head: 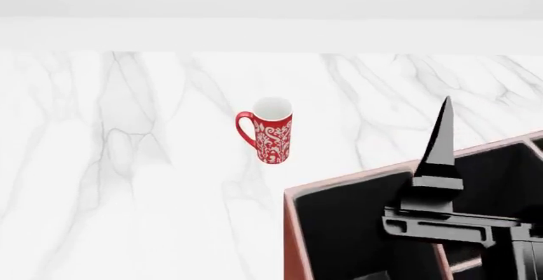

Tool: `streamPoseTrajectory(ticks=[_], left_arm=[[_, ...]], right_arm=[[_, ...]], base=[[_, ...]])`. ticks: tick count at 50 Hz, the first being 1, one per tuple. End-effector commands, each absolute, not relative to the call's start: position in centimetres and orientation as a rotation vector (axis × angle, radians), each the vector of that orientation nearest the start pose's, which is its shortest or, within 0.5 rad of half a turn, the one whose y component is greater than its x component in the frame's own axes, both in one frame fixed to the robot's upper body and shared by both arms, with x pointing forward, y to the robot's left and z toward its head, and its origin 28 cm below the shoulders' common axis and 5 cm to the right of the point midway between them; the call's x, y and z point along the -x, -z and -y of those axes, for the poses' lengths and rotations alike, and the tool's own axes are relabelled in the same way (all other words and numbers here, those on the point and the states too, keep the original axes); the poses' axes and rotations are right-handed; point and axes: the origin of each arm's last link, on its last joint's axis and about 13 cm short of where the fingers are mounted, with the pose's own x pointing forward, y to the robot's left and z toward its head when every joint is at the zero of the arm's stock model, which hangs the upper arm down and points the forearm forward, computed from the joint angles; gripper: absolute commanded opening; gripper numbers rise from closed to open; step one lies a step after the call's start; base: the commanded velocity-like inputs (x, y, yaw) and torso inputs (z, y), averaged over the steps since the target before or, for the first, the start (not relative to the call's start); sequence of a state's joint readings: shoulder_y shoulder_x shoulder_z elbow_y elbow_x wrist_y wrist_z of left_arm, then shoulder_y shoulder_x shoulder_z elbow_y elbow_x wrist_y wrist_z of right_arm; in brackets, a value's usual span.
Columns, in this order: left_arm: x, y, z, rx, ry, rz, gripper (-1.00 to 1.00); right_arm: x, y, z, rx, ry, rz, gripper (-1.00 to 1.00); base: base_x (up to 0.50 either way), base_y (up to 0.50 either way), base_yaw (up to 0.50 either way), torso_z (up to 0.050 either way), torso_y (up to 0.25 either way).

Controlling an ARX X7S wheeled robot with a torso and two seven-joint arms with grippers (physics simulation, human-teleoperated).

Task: Pick up the book and place it in the left compartment of the caddy.

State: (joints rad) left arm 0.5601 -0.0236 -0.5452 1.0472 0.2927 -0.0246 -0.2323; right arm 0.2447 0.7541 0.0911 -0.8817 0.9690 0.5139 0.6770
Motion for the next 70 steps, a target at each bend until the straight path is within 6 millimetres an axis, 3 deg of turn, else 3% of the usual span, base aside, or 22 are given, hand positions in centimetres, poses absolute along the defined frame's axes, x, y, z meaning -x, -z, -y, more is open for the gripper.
streamPoseTrajectory(ticks=[1,4,7,12,18,25,43,59,70], left_arm=[[-6.7,-16.7,-28.3,-0.634,-0.634,0.516,1.0],[-6.8,-16.7,-28.3,-0.634,-0.634,0.514,1.0],[-7.0,-16.7,-28.2,-0.635,-0.633,0.513,1.0],[-7.2,-16.7,-28.2,-0.638,-0.63,0.511,1.0],[-7.1,-16.7,-28.2,-0.638,-0.633,0.511,1.0],[-7.0,-16.7,-28.3,-0.638,-0.635,0.511,1.0],[-7.0,-16.7,-28.3,-0.639,-0.637,0.509,1.0],[-5.1,-16.9,-27.8,-0.579,-0.578,0.581,1.0],[-5.4,-16.8,-27.9,-0.569,-0.566,0.559,1.0]], right_arm=[[-22.1,-22.6,17.0,0.085,0.001,0.275,1.0],[-23.4,-22.8,17.1,0.186,0.012,0.288,1.0],[-24.4,-22.8,16.8,0.263,-0.104,0.254,1.0],[-26.1,-23.4,16.3,0.21,-0.287,0.21,1.0],[-27.2,-24.3,16.0,0.204,-0.369,0.315,1.0],[-28.0,-24.8,15.6,0.255,-0.495,0.263,1.0],[-26.9,-25.9,15.1,0.309,-0.914,0.038,1.0],[-26.7,-25.9,15.0,0.316,-0.935,0.045,1.0],[-26.7,-25.8,15.0,0.321,-0.937,0.048,1.0]], base=[[0.0,0.0,0.0,0.0,0.0],[0.0,0.0,0.0,0.0,0.0],[0.0,0.0,0.0,0.0,0.0],[0.0,0.0,0.0,0.0,0.0],[0.0,0.0,0.0,0.0,0.0],[0.0,0.0,0.0,0.0,0.0],[0.0,0.0,0.0,0.0,0.0],[0.0,0.0,0.0,0.0,0.0],[0.0,0.0,0.0,0.019,0.012]])
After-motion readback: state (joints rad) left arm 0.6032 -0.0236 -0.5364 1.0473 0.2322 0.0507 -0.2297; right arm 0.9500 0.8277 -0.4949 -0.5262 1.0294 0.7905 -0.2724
